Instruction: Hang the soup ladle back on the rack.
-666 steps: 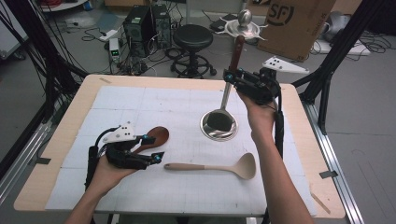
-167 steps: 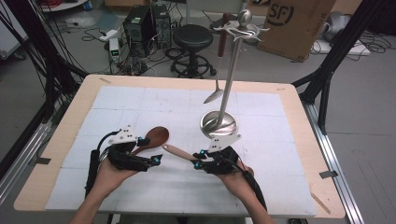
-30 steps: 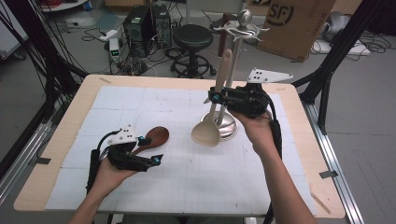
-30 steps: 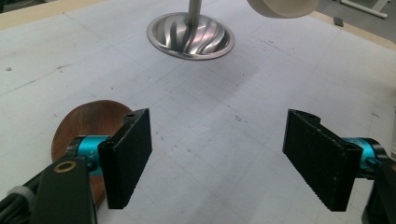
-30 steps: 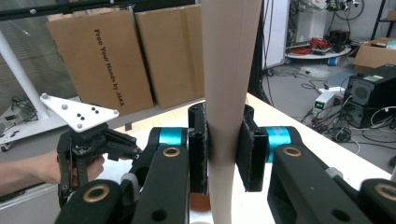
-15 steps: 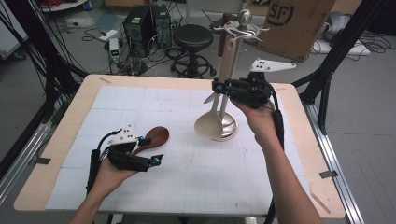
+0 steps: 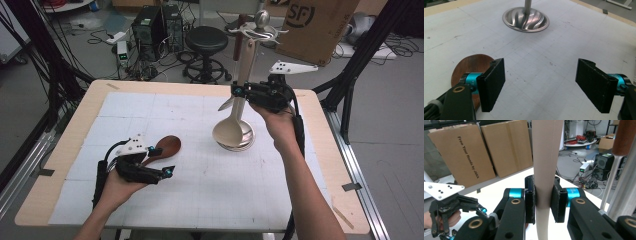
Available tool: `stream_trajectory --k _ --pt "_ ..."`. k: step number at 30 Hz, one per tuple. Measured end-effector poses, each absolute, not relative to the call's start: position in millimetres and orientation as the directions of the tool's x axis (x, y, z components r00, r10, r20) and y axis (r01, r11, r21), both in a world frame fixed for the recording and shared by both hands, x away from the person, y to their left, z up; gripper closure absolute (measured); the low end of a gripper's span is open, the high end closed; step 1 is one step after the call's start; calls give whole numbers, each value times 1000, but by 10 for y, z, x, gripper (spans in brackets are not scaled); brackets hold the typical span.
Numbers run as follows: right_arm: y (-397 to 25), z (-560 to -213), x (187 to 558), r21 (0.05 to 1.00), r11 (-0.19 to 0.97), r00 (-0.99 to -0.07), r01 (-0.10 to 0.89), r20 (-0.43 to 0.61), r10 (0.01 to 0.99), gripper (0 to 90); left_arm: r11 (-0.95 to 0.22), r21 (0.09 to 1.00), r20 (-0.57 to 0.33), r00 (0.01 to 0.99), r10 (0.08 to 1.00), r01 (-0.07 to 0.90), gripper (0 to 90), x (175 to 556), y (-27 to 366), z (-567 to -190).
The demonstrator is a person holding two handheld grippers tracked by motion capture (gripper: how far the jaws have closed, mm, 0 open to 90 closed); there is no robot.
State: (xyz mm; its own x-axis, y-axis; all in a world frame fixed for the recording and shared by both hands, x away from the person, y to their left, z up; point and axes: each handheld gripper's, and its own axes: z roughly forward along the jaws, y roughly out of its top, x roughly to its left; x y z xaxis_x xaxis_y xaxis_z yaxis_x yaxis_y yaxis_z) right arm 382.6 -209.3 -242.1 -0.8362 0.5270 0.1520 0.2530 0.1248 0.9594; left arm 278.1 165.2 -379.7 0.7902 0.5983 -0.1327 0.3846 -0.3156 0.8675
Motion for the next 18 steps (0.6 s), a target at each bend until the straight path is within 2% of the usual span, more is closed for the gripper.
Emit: stream_trajectory --k 18 --pt "-2149 -2442 3876 957 147 -808 252 124 577 734 -314 868 -135 791 597 385 245 2780 1649 -3798"
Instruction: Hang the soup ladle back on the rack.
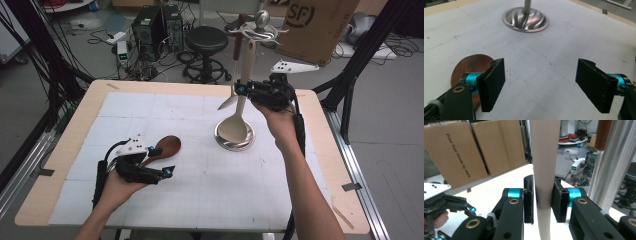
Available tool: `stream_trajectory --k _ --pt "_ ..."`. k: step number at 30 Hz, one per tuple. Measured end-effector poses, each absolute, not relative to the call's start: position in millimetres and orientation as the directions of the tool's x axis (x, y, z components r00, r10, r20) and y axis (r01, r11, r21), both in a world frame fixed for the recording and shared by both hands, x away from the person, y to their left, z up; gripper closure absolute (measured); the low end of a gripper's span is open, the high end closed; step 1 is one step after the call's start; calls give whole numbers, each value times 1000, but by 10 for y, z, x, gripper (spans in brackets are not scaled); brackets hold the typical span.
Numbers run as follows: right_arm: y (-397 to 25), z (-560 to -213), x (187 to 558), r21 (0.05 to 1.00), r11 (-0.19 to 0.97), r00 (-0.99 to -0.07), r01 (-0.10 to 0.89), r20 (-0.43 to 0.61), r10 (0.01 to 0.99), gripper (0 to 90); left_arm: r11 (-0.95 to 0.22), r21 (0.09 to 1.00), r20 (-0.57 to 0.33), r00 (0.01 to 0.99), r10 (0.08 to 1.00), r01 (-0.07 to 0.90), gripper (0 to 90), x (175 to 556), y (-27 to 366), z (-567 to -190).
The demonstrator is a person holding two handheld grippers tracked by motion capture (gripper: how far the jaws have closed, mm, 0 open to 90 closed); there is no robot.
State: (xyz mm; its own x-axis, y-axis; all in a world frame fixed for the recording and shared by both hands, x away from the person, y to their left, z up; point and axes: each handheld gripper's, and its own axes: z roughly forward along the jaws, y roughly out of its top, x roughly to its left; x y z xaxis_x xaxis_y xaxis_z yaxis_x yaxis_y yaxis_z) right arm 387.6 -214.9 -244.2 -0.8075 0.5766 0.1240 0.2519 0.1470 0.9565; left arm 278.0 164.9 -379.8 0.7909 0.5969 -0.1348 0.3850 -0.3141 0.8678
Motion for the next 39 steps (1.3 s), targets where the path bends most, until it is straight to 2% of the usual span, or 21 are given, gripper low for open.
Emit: stream_trajectory --k 11,20,23,29,39 --pt "-2223 -2394 3799 960 152 -806 236 106 582 663 -312 868 -137 790 597 386 243 2794 1665 -3801" --pt "-2343 -2296 3703 968 140 -801 208 87 592 660 -310 867 -141 790 597 389 241 2799 1672 -3800" --pt "-2372 -2229 3683 971 144 -807 188 69 587 711 -309 868 -140 789 598 389 241 2798 1672 -3799" --pt "-2410 -2067 3646 975 167 -822 145 25 569 888 -310 869 -137 789 599 386 241 2800 1682 -3796" --pt "-2427 -1778 3657 985 148 -816 89 -13 578 893 -306 869 -141 787 601 389 241 2802 1686 -3795"
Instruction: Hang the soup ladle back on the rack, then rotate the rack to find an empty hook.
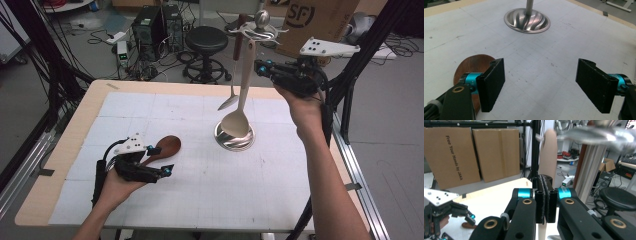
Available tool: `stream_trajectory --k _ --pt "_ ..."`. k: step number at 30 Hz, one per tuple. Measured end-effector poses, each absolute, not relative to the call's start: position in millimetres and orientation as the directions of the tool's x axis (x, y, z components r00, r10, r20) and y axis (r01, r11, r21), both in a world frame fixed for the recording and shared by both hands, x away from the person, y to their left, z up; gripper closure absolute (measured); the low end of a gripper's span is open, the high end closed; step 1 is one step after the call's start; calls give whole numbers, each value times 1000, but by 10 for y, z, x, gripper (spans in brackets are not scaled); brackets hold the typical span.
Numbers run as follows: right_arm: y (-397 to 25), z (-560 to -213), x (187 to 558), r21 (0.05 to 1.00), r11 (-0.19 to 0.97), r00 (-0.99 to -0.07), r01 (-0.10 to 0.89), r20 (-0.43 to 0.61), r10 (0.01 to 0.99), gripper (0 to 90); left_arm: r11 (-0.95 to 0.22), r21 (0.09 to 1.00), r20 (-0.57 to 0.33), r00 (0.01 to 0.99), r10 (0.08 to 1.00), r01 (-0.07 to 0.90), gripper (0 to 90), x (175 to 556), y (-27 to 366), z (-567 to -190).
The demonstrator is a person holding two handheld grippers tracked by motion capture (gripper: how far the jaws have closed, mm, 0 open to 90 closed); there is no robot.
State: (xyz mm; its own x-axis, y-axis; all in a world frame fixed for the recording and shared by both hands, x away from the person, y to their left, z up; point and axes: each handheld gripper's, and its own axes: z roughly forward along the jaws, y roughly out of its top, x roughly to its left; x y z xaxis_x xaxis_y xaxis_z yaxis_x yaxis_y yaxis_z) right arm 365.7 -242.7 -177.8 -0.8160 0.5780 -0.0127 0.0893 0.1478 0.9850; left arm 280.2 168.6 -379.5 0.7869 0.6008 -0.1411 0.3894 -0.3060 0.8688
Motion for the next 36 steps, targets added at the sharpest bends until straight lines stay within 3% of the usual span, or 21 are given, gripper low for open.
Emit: stream_trajectory --k 13,36 --pt "-2429 -1633 3699 989 129 -801 68 -23 598 893 -297 870 -149 785 601 393 241 2805 1695 -3795" --pt "-2318 -1667 3761 991 119 -792 53 -31 610 893 -302 872 -140 788 600 385 241 2804 1699 -3787"
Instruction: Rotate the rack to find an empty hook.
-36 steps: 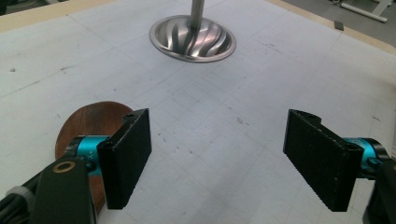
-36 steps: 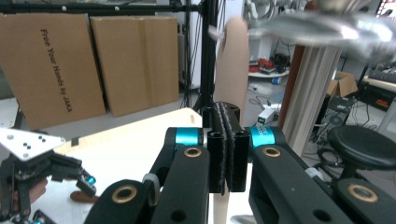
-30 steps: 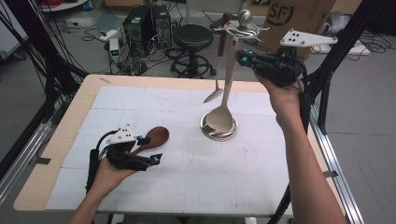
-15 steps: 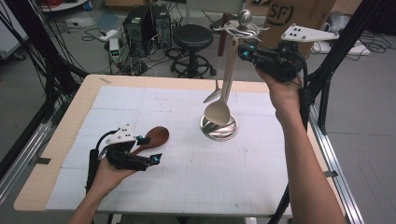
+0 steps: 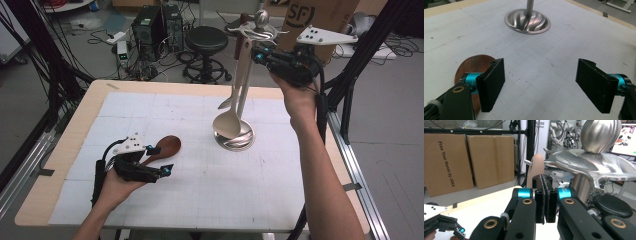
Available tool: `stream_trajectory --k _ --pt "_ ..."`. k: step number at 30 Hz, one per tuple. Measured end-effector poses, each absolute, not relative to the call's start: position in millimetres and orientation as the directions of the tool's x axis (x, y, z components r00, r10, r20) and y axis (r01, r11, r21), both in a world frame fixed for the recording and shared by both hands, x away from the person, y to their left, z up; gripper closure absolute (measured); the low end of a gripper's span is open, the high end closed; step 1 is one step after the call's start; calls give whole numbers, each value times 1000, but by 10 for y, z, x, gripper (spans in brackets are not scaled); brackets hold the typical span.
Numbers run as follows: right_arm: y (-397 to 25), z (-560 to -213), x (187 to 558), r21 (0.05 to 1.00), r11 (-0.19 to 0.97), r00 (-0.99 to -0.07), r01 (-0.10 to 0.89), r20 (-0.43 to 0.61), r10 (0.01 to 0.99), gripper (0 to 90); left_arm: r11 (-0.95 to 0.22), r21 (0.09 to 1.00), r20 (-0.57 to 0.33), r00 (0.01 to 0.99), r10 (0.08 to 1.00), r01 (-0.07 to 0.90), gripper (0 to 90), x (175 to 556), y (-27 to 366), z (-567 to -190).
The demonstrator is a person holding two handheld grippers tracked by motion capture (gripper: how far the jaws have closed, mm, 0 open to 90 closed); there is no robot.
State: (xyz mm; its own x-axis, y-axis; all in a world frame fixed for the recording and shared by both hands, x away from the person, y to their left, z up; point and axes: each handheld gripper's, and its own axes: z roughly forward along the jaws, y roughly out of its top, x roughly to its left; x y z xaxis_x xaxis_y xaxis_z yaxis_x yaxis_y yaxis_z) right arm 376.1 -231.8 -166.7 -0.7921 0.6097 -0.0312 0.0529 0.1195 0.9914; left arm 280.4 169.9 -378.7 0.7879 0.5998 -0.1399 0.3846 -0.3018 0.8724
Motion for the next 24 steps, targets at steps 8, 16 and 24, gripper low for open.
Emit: stream_trajectory --k 8,16,24 --pt "-2260 -1667 3771 991 121 -793 51 -33 609 893 -300 874 -140 787 601 384 241 2799 1698 -3783" --pt "-2265 -1663 3785 991 121 -801 49 -33 598 893 -295 875 -143 786 602 385 241 2799 1698 -3783" --pt "-2402 -1673 3731 991 128 -822 48 -34 568 893 -302 874 -137 788 600 382 241 2798 1699 -3782"
